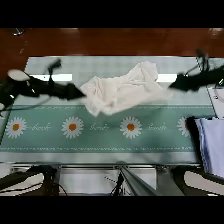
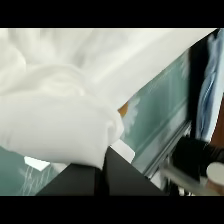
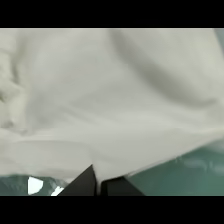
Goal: Fold the shirts.
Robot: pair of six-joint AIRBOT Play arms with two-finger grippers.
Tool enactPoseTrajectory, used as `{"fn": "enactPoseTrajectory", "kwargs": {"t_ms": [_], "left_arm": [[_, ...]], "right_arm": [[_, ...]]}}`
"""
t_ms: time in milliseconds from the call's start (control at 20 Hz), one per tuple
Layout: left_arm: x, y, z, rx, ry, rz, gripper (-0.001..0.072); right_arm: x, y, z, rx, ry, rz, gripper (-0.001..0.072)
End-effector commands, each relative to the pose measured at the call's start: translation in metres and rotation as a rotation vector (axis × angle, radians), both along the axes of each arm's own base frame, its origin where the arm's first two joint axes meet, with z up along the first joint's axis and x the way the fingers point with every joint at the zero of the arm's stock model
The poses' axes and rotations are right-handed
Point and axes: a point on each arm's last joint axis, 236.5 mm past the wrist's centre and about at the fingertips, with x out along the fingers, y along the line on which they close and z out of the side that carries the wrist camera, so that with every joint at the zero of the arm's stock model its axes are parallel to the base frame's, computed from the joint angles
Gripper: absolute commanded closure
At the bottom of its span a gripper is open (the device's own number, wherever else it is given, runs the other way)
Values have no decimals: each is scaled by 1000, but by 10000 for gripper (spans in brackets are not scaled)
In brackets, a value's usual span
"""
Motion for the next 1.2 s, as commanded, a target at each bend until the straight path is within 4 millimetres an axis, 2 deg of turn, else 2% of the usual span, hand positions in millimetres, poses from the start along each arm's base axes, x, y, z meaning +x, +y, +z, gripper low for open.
{"fn": "enactPoseTrajectory", "kwargs": {"t_ms": [0, 50, 100, 150, 200, 250, 300, 350, 450, 550, 650, 750, 850, 950, 1000, 1050, 1150], "left_arm": [[51, 8, 213, -144, -494, 162, 682], [47, 13, 276, -165, -645, 204, 682], [33, 17, 335, -187, -786, 233, 682], [10, 21, 388, -198, -929, 253, 682], [-14, 25, 426, -185, -1041, 270, 683], [-38, 32, 454, -145, -1126, 297, 683], [-58, 42, 469, -89, -1156, 342, 683], [-73, 54, 475, -34, -1154, 404, 683], [-104, 82, 478, 106, -1185, 506, 683], [-133, 108, 475, 230, -1189, 595, 683], [-160, 122, 468, 309, -1183, 632, 683], [-183, 124, 460, 343, -1168, 625, 683], [-192, 123, 450, 339, -1129, 619, 683], [-183, 122, 431, 349, -1058, 605, 683], [-172, 123, 417, 362, -1011, 594, 683], [-159, 123, 399, 365, -950, 587, 683], [-124, 123, 341, 400, -787, 549, 683]], "right_arm": [[38, 1, 213, -68, -482, -7, 686], [27, 4, 272, -95, -620, -3, 686], [9, 8, 317, -118, -731, 5, 686], [-15, 12, 354, -137, -832, 0, 686], [-39, 14, 379, -158, -906, -12, 686], [-63, 13, 397, -199, -960, -32, 686], [-90, 12, 414, -233, -1016, -54, 686], [-115, 15, 429, -246, -1074, -69, 686], [-162, 16, 455, -297, -1190, -100, 686], [-201, 12, 470, -361, -1259, -141, 686], [-232, 12, 474, -404, -1287, -155, 686], [-248, 14, 464, -430, -1256, -144, 685], [-254, 16, 456, -433, -1230, -133, 686], [-246, 14, 448, -428, -1200, -130, 685], [-237, 12, 438, -422, -1167, -126, 686], [-225, 11, 423, -410, -1114, -116, 685], [-195, 15, 374, -348, -962, -65, 685]]}}
